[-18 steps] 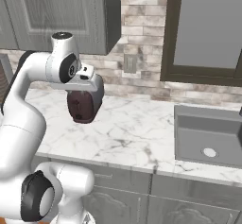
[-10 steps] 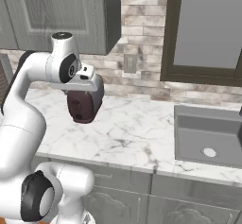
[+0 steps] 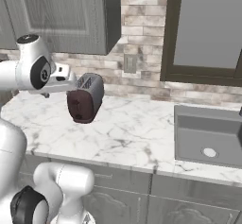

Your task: Take the tongs from the drawer on the left and place them on the dining counter next to the tray containing the kebab skewer.

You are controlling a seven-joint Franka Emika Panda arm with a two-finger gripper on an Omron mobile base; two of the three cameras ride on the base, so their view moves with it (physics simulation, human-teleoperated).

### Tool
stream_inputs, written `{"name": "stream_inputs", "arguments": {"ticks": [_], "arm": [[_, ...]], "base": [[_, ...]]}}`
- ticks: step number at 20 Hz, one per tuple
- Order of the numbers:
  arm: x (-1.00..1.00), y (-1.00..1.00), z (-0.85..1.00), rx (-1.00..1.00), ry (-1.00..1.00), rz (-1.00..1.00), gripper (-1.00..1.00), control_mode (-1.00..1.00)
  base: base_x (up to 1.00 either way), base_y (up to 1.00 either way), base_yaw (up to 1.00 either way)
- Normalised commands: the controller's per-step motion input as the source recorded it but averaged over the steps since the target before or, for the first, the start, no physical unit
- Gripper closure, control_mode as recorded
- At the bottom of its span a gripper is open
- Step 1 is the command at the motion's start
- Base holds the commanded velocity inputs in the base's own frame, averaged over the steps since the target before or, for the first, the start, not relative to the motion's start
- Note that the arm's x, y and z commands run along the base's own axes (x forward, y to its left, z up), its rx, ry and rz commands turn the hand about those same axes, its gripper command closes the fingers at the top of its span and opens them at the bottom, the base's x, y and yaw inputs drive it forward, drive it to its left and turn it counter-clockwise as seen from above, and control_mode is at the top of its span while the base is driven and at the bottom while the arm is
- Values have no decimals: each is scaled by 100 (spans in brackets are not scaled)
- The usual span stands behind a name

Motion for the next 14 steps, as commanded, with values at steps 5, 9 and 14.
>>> {"name": "stream_inputs", "arguments": {"ticks": [5,9,14], "arm": [[-62,59,0,-15,-21,22,-100,-100],[-36,77,0,-23,-18,31,-100,-100],[-18,70,0,-26,-5,29,-100,-100]], "base": [[0,0,0],[0,0,0],[0,0,0]]}}
